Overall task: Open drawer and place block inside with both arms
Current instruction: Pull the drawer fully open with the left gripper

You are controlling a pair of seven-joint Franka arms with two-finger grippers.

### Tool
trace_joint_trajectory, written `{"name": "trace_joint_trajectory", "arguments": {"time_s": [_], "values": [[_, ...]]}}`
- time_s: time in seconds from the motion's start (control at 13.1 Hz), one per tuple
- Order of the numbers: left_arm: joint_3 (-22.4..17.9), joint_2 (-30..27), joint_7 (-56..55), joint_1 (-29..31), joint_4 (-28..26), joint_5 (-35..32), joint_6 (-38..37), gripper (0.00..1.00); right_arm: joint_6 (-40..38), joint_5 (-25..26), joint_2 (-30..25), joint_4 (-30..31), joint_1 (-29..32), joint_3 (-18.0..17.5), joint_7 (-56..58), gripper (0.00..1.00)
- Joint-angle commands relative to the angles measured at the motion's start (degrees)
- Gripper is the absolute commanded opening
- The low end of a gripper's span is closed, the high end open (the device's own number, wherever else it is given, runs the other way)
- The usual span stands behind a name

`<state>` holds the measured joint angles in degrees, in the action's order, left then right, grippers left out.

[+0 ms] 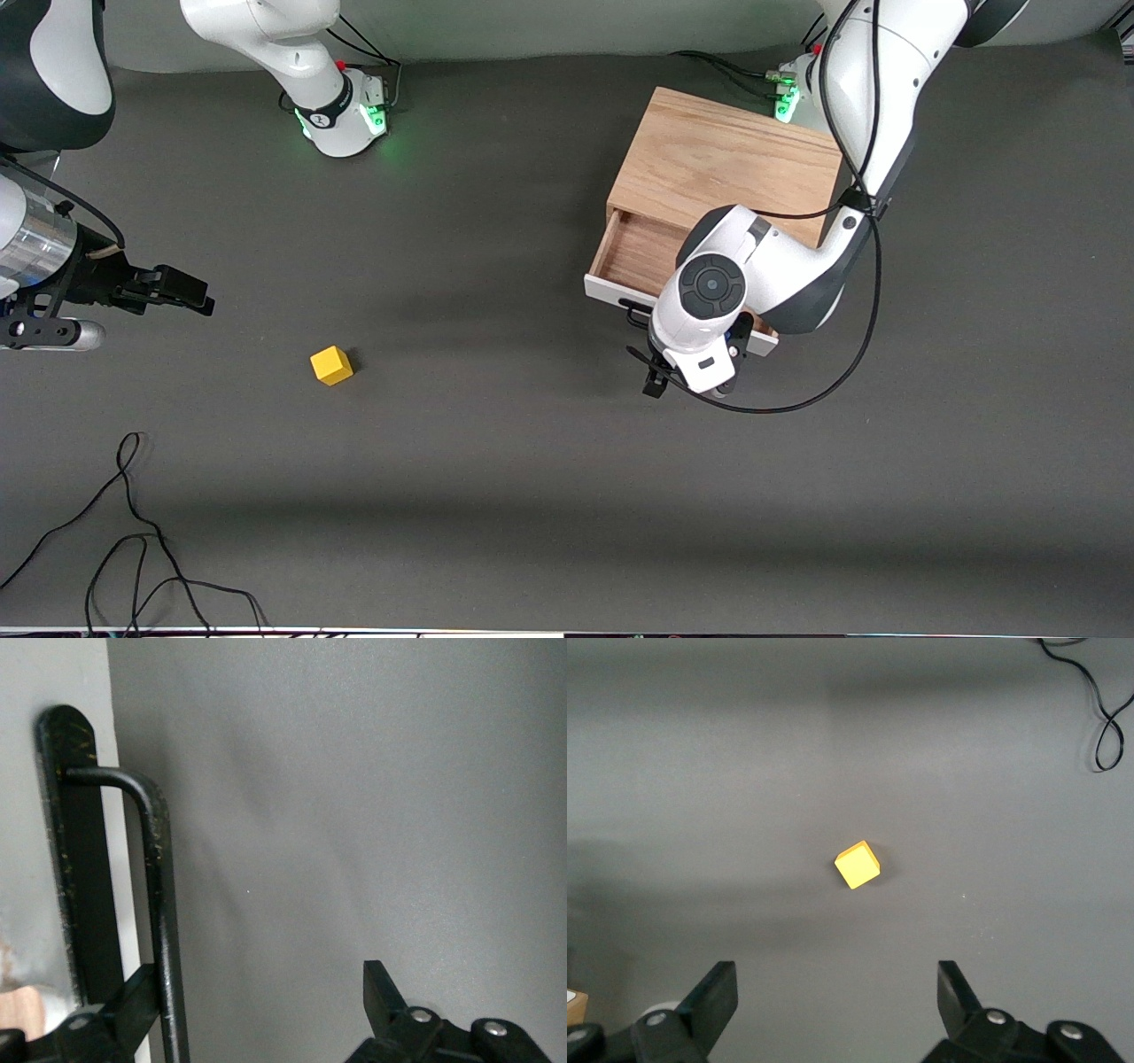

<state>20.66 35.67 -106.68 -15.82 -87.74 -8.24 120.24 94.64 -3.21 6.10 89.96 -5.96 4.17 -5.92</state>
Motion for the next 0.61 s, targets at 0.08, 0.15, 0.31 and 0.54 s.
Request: {"name": "trace_joint_trajectory", "arguments": {"time_s": [0.08,0.15,0.31,0.54], "values": [[-0.4,2.7,-0.6,-1.8,3.7,-2.0,4.2,1.0,-0.8,-0.2,0.4,-1.4,0.4,-0.1,-1.3,1.0],[-0.5,2.9,-0.6,-1.8,3.7,-2.3,4.9,1.0,-0.8,-0.2,0.4,-1.4,0.4,-0.1,-1.3,1.0],[-0.4,3.4,-0.5,-1.8,4.6,-2.9,5.0,1.0,-0.8,-0.3,0.4,-1.4,0.4,-0.1,-1.3,1.0],[-0.5,4.1,-0.5,-1.9,6.3,-3.4,5.4,1.0,-0.8,-0.7,0.3,-1.5,0.6,0.1,-1.3,1.0]]}}
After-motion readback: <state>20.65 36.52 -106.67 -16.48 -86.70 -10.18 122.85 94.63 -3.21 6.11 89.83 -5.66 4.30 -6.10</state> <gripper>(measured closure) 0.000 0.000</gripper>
